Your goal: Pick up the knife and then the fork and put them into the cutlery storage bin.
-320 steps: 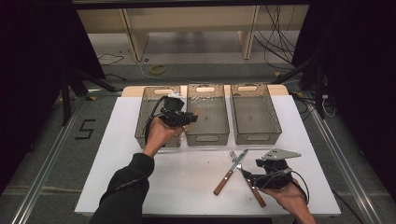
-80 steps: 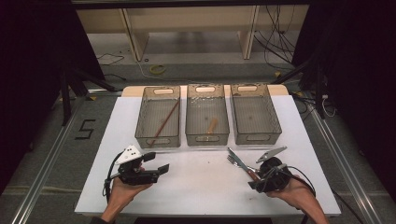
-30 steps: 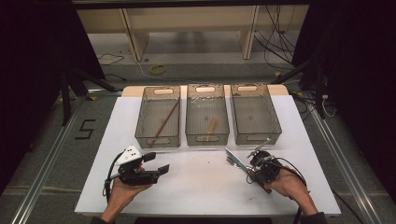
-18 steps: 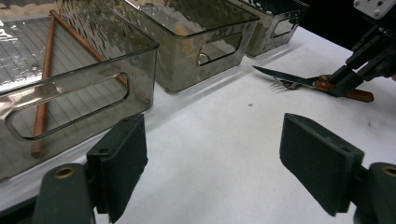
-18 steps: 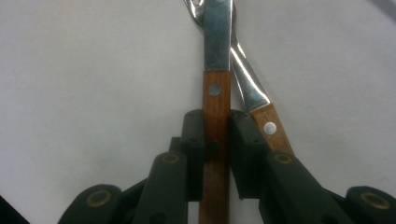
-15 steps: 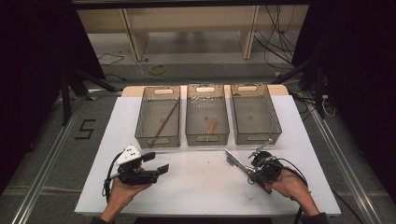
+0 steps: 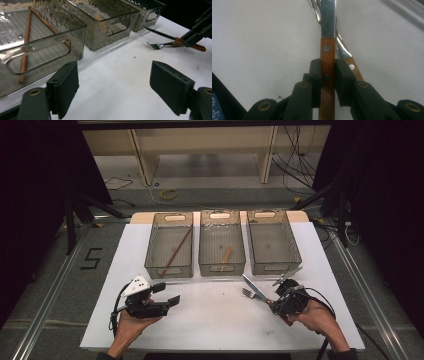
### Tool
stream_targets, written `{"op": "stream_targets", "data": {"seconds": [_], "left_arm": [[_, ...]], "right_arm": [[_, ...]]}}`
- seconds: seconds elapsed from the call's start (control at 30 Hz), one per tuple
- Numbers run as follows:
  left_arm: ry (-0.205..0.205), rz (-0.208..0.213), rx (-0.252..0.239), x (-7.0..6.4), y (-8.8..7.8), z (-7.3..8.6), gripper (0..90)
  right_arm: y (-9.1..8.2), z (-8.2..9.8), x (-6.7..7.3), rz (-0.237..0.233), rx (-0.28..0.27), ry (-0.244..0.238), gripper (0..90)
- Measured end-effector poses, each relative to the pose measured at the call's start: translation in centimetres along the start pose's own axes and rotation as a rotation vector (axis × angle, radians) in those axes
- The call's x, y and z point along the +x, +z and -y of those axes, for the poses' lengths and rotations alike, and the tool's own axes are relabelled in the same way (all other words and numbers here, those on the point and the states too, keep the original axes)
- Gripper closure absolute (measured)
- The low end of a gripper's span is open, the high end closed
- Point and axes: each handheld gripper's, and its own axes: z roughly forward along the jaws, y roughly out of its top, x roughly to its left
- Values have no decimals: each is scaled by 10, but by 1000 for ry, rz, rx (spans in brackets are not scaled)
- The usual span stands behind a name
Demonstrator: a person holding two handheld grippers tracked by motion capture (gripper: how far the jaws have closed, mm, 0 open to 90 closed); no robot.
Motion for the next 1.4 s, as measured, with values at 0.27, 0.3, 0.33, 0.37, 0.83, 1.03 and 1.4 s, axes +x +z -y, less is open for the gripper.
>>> {"op": "stream_targets", "data": {"seconds": [0.27, 0.3, 0.33, 0.37, 0.83, 1.03, 1.4], "left_arm": [[-1, -3, -15, 1, -2, 1, 221], [-5, -3, -19, 1, -3, 1, 221], [-6, -4, -20, 2, -4, 1, 220], [-7, -5, -20, 3, -4, 1, 220], [-7, -19, -32, 6, -10, 4, 220], [-1, -18, -36, 6, -11, 5, 220], [1, -17, -40, 6, -11, 5, 220]], "right_arm": [[-24, -2, -10, -23, -91, 21, 775], [-25, -3, -13, -26, -105, 21, 775], [-27, -4, -16, -36, -111, 34, 775], [-29, -5, -21, -52, -126, 54, 775], [-52, -34, -53, -17, -230, 119, 775], [-52, -49, -65, -15, -248, 149, 775], [-56, -68, -81, -6, -285, 192, 775]]}}
